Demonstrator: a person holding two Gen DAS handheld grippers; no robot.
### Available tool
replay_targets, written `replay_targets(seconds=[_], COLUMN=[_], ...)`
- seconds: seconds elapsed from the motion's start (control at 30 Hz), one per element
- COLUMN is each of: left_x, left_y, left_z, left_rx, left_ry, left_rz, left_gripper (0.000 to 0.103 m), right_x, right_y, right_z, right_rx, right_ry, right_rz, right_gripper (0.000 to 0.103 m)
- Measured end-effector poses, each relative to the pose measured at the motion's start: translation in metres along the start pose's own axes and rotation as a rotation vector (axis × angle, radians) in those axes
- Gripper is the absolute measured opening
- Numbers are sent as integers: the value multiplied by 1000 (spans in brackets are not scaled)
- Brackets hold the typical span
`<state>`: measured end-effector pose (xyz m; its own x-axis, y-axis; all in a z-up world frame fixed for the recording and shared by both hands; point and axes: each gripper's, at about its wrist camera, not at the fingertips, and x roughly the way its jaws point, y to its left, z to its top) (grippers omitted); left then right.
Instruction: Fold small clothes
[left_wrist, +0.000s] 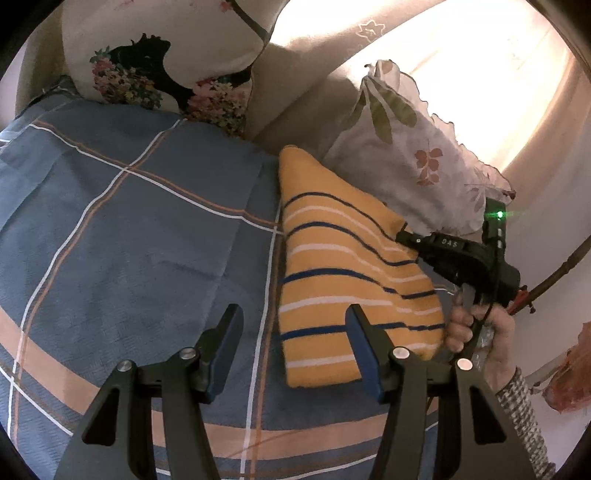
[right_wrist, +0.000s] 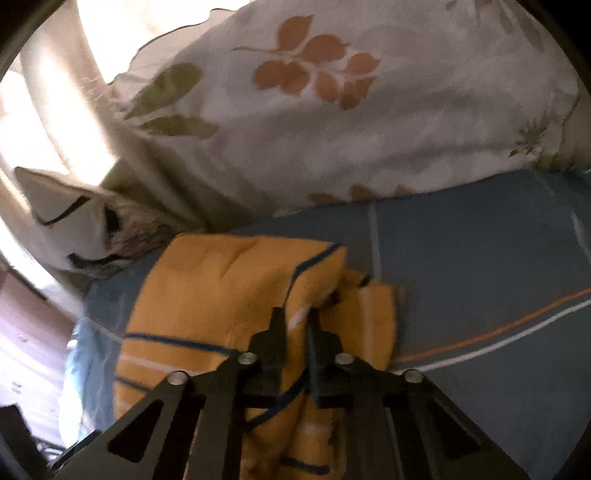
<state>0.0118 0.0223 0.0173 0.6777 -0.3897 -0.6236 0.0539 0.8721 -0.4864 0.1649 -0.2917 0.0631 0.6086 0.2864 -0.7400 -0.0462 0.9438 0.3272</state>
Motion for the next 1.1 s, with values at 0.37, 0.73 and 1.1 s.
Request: replay_targets(seconds=[0.37,0.73,1.1], left_x=[-11,-59,-118], left_y=[0,-15,-39], left_z=[-11,-30,-55], left_rx=[38,123,226], left_ry=[-55,-199,-456], left_rz=[72,123,318], left_gripper=[57,68,100], right_x=[-46,-53,-147], right_y=[30,21,21], right_z=[-22,-91,-167], right_rx=[-152,-179,-150], right_ry=[-135,-57,-236], right_rz=[-116,-111,-95], right_gripper=[17,32,49])
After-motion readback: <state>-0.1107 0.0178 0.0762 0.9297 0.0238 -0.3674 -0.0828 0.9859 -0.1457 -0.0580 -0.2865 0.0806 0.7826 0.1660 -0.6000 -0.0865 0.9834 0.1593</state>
